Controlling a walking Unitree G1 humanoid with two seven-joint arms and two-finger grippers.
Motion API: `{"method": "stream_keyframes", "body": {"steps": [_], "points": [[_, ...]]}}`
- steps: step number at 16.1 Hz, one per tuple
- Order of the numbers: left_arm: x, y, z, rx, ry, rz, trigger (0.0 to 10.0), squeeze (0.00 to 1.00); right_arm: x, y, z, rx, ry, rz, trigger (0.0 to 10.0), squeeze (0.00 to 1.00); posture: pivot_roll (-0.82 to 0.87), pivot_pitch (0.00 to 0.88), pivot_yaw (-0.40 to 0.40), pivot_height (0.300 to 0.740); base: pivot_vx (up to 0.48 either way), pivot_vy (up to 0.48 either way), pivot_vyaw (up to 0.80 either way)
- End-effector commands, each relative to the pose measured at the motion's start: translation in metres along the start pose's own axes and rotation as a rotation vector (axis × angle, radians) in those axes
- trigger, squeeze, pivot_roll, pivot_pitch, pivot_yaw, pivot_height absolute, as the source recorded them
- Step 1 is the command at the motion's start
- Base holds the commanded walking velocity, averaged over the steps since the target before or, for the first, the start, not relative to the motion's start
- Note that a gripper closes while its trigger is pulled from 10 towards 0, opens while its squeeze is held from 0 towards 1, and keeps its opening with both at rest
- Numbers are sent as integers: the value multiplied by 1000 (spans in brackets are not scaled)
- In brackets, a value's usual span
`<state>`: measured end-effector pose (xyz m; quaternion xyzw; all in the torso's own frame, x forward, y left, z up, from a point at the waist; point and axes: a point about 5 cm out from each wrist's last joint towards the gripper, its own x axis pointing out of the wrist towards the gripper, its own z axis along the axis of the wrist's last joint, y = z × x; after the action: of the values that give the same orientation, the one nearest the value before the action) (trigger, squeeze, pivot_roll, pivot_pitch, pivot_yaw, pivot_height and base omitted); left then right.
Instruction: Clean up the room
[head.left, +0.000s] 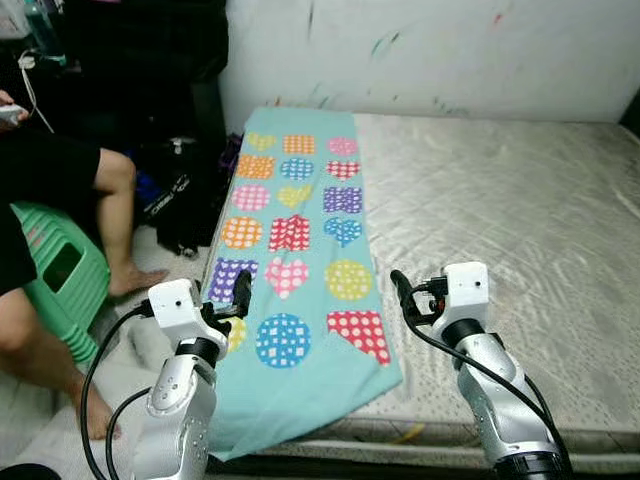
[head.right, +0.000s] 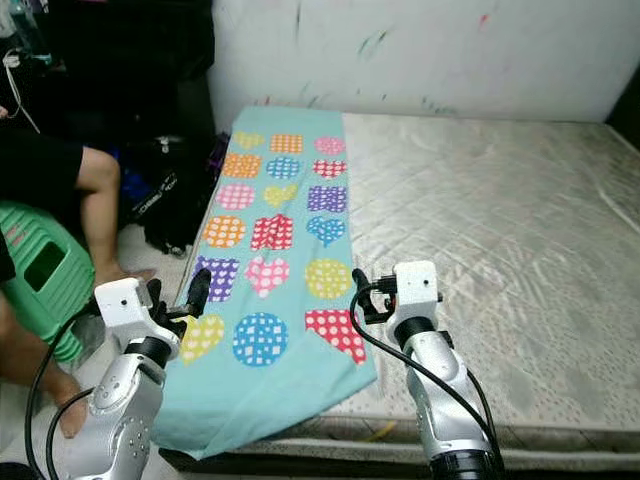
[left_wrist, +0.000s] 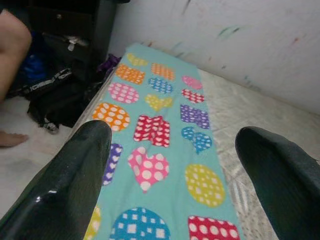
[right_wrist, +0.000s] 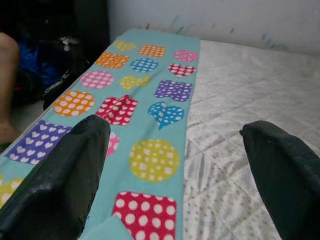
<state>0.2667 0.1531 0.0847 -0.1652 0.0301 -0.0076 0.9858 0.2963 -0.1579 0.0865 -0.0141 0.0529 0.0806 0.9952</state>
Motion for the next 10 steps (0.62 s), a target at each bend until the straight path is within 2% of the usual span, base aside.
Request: {"method": "stream_keyframes", "body": {"steps": [1,10], "points": [[0,-1,2,-1,-8,10,10000,0,1,1,1,-5,1,7,10000,0,-150,0,-10,740,0,0,0],[0,0,-1,3,15,31,10000,0,-1,-1,-2,2,23,-2,10000,0,-151,0,-7,740,0,0,0]]}}
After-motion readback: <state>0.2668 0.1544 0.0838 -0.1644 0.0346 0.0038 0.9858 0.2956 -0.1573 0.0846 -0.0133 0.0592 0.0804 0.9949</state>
